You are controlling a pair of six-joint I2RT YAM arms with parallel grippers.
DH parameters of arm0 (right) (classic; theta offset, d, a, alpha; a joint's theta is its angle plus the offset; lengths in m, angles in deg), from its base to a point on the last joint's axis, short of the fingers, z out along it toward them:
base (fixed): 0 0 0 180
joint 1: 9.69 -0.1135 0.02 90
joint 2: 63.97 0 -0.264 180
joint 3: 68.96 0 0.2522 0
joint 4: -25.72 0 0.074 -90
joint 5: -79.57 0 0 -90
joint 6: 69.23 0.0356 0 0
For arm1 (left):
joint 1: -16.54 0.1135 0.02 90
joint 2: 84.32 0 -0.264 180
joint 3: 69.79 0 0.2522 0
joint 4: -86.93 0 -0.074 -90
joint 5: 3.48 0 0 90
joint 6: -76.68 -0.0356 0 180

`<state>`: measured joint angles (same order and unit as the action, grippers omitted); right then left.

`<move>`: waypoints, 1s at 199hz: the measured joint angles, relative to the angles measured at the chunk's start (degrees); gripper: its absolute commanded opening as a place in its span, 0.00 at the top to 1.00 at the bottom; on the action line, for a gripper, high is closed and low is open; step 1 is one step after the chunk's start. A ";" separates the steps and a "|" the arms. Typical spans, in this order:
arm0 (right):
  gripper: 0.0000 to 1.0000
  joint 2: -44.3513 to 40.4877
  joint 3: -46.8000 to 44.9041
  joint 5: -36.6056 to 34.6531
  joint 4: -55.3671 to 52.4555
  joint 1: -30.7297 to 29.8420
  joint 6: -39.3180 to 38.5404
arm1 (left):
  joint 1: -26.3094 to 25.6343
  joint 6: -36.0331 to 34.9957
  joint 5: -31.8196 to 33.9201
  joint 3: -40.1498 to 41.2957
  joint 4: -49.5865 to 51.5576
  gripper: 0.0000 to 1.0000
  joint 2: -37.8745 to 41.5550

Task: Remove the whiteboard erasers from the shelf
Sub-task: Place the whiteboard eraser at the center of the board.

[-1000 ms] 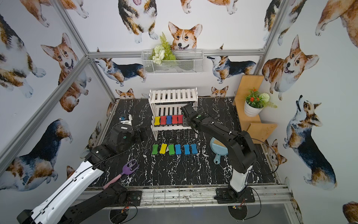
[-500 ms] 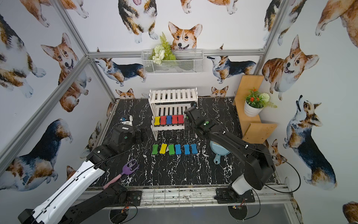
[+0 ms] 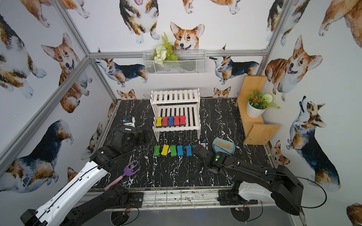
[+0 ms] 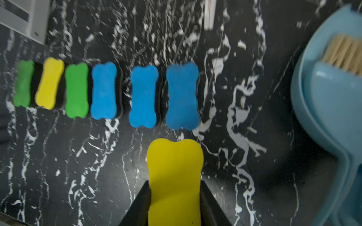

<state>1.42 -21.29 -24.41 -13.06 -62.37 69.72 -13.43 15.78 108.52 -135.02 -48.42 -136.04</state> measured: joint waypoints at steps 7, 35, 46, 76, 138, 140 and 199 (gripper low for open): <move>0.63 0.59 -1.07 0.46 0.39 -0.50 0.70 | 0.07 0.00 -0.31 0.00 -0.17 0.01 -0.24; 0.63 2.95 -3.41 2.34 2.10 -1.97 3.10 | 0.31 -0.02 -0.94 -0.11 -0.13 0.01 -0.59; 0.62 3.91 -3.65 2.43 2.99 -2.01 3.26 | 0.35 -0.22 -1.05 -0.31 -0.20 0.01 -0.59; 0.60 6.23 -3.32 1.92 5.46 -2.01 3.30 | 0.57 -0.22 -1.22 -0.90 -0.13 0.01 -0.66; 0.42 7.98 -2.43 1.86 6.47 -2.03 3.30 | 1.05 -0.44 -1.29 -1.01 0.09 0.01 -0.94; 0.42 7.96 -2.34 1.86 6.43 -2.03 3.30 | 1.07 -0.44 -1.29 -1.03 0.13 0.01 -0.96; 0.44 1.03 4.59 0.76 1.84 -2.03 2.23 | 1.36 -0.66 -1.51 -1.62 0.22 0.01 -0.72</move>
<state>2.45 -16.70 -23.64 -11.22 -64.41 71.95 -12.08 15.12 107.01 -136.63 -48.20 -136.76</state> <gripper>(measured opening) 0.572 0.993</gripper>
